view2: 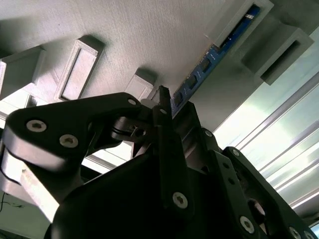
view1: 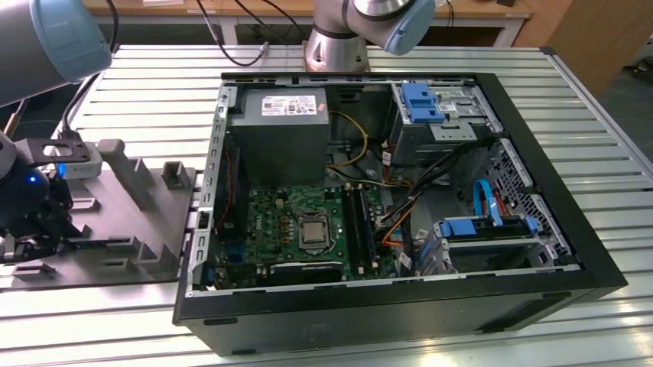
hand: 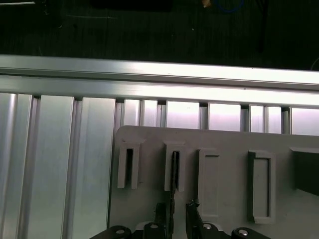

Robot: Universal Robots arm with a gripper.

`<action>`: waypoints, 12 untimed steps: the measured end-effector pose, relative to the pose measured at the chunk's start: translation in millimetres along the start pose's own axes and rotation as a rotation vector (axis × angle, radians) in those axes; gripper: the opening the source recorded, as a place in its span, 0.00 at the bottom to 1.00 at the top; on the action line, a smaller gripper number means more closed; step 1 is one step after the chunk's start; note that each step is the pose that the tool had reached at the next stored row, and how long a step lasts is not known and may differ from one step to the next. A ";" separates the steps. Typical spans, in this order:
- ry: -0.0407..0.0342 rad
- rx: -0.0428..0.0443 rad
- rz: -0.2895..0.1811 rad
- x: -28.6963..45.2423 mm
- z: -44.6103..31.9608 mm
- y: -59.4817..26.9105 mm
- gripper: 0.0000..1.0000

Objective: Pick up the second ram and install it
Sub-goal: 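Pick up the second ram and move it above second insertion slot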

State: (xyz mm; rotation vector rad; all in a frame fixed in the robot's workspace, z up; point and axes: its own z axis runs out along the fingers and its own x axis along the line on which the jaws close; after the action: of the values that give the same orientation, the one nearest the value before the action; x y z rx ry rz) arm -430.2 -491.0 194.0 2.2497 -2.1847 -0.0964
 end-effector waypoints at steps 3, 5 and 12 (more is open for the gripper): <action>0.0000 0.0000 0.000 0.0 0.0 0.0 0.28; 0.0001 0.0000 0.000 0.0 0.0 0.0 0.21; 0.0001 0.0002 0.000 -0.1 -1.6 0.0 0.21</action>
State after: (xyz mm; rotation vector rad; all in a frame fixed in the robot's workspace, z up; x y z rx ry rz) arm -430.2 -491.0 195.5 2.2497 -2.1847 -0.0961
